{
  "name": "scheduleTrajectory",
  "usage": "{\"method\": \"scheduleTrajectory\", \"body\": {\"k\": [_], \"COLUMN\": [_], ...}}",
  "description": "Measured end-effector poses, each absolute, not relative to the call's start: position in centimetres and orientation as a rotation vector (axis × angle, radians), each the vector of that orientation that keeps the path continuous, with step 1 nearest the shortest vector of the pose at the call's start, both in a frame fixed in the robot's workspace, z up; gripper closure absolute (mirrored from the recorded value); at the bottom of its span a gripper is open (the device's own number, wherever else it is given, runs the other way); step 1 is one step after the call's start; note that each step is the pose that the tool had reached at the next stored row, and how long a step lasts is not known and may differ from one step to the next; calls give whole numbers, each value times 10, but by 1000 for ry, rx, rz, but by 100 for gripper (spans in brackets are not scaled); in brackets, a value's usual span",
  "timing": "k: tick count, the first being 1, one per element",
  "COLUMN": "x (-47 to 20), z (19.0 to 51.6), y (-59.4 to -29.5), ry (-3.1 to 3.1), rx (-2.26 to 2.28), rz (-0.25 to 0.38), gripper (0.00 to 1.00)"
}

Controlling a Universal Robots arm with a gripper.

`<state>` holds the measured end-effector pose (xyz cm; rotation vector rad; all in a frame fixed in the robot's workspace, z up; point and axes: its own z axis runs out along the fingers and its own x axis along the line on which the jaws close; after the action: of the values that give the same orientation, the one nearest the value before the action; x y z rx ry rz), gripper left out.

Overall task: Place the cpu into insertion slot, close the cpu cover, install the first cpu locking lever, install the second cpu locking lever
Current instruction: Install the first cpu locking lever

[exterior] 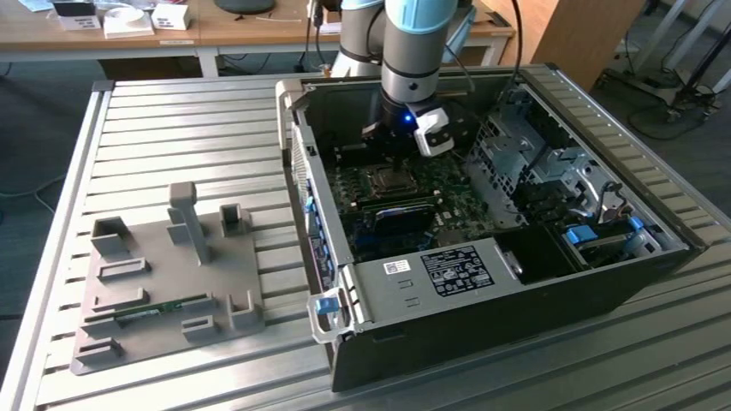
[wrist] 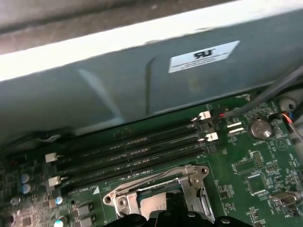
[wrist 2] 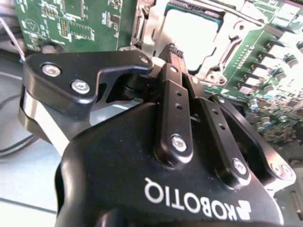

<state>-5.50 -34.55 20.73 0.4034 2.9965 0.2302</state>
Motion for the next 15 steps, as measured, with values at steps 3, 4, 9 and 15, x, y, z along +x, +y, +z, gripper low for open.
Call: {"method": "scheduleTrajectory", "body": {"k": [3,4,9,15], "x": [-55,-55,-55,-55], "z": [207,207,207,207], "y": [-346,-346,-346,-346], "ry": [3010,3014,3033,3049], "rx": [356,338,250,165], "rz": [224,222,189,145], "gripper": [89,89,89,89]}}
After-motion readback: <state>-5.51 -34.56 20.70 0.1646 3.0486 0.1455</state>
